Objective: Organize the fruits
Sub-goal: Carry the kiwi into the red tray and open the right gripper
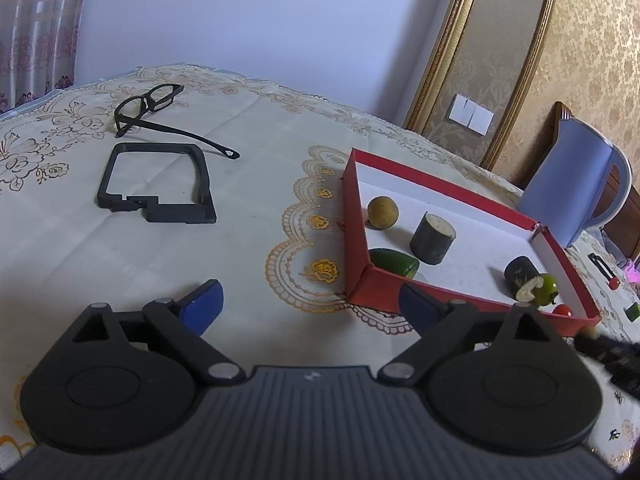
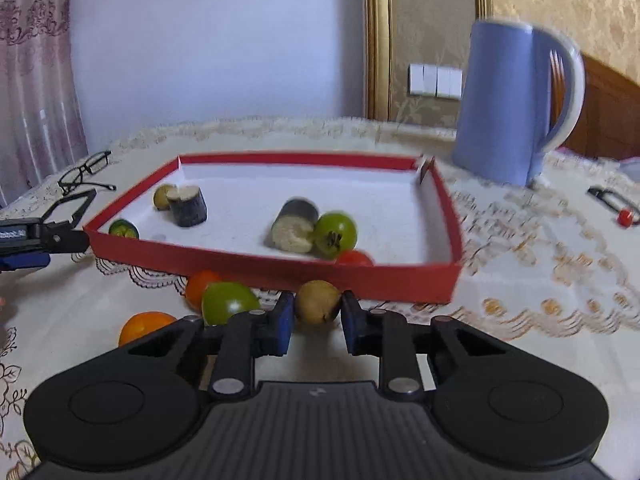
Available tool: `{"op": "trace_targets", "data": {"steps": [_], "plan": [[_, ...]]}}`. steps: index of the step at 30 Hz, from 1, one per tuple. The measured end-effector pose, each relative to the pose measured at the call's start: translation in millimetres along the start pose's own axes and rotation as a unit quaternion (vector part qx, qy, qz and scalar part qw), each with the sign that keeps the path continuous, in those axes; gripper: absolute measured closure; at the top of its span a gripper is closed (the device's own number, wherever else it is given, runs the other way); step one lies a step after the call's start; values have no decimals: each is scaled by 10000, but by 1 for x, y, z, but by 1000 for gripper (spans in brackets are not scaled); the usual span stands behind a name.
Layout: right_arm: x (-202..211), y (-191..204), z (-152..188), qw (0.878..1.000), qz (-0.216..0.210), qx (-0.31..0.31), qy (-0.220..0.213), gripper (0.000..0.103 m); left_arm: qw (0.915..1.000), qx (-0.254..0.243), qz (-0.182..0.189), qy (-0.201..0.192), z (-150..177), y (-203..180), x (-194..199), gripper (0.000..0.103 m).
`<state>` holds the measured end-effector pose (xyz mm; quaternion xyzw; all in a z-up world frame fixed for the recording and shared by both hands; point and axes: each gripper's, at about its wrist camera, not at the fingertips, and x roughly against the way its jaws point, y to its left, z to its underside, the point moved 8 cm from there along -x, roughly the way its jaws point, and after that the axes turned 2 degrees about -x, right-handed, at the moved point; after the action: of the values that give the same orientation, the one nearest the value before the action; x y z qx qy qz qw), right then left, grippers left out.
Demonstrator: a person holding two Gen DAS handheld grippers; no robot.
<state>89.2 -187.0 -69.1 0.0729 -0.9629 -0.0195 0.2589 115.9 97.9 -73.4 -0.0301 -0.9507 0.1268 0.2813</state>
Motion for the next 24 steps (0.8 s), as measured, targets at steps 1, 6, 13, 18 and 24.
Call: {"op": "trace_targets", "data": {"steps": [1, 6, 13, 18, 24], "plan": [[6, -4, -4, 9999, 49, 36, -124, 79, 10000, 0, 3, 1, 0, 0, 0, 8], [10, -35, -34, 9980, 424, -159, -438, 79, 10000, 15, 11, -3, 0, 0, 0, 7], [-37, -52, -43, 9976, 695, -10, -43, 79, 9999, -97, 46, 36, 0, -2, -1, 4], [-65, -54, -34, 9971, 710, -23, 281, 79, 9987, -426, 236, 161, 4, -9, -2, 1], [-74, -47, -33, 9967, 711, 53, 379, 78, 9931, -1094, -251, 342, 11, -24, -10, 0]]}}
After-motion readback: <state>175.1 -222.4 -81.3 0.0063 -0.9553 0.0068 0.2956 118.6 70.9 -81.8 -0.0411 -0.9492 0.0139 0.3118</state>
